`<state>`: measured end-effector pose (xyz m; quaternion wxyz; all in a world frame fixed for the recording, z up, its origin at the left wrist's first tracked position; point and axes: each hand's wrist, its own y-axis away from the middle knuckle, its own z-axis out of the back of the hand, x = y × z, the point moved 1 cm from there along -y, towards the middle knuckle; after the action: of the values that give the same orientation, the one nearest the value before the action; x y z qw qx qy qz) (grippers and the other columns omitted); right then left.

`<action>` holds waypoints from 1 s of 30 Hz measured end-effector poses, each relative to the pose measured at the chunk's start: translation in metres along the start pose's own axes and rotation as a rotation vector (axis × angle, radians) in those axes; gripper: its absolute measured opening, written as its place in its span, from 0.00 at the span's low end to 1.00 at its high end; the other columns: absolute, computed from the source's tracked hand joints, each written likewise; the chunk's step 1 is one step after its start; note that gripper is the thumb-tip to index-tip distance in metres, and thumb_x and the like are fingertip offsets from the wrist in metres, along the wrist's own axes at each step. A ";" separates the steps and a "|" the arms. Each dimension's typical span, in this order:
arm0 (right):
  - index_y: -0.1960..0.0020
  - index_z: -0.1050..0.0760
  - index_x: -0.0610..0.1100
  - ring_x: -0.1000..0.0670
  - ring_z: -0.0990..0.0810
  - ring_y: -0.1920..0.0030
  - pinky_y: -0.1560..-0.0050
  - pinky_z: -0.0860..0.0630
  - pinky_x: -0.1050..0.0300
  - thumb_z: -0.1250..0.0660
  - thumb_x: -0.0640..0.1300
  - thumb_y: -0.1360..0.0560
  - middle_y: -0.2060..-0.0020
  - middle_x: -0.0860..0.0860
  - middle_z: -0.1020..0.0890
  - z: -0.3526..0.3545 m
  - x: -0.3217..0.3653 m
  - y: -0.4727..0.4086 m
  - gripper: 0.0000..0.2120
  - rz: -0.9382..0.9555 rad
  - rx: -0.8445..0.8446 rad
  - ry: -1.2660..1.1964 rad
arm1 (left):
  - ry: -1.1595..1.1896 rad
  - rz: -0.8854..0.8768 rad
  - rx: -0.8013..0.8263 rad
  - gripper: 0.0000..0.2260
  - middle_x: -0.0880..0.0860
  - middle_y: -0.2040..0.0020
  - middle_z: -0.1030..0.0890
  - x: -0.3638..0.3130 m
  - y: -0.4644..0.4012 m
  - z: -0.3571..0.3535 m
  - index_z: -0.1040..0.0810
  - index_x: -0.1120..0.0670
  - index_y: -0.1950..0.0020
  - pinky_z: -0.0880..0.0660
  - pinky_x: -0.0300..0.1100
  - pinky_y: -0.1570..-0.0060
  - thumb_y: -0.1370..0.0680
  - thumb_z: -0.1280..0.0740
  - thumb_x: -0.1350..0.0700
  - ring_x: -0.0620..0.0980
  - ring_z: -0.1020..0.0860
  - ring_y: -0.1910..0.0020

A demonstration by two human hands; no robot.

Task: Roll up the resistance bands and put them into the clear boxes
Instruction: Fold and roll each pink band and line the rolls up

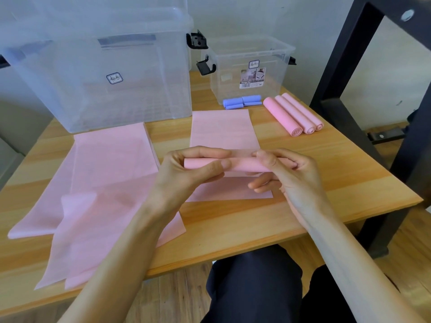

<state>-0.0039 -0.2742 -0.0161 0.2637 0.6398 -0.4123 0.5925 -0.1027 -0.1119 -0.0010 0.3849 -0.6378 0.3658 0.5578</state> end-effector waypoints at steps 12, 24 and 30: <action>0.46 0.18 0.42 0.43 0.14 0.63 0.63 0.17 0.56 0.27 0.38 0.31 0.61 0.43 0.14 -0.001 -0.002 -0.001 0.14 0.071 0.067 -0.003 | 0.010 0.024 -0.088 0.06 0.53 0.55 0.13 0.000 -0.004 0.002 0.13 0.51 0.57 0.19 0.38 0.60 0.32 0.27 0.53 0.51 0.15 0.56; 0.55 0.17 0.40 0.43 0.16 0.71 0.71 0.20 0.57 0.31 0.50 0.28 0.67 0.41 0.15 0.000 -0.005 -0.002 0.13 0.016 -0.012 0.032 | -0.068 0.006 0.028 0.11 0.49 0.51 0.13 0.002 -0.005 0.003 0.13 0.48 0.54 0.19 0.38 0.52 0.36 0.25 0.55 0.47 0.16 0.53; 0.42 0.20 0.44 0.42 0.14 0.59 0.61 0.17 0.54 0.28 0.42 0.29 0.56 0.42 0.14 0.001 -0.005 -0.003 0.15 0.027 0.115 0.029 | -0.037 0.046 -0.088 0.06 0.50 0.53 0.13 0.003 -0.006 0.004 0.13 0.49 0.57 0.19 0.37 0.58 0.32 0.27 0.52 0.46 0.16 0.53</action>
<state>-0.0005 -0.2720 -0.0210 0.2245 0.6396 -0.3820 0.6281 -0.0984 -0.1060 -0.0033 0.3504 -0.6352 0.3482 0.5937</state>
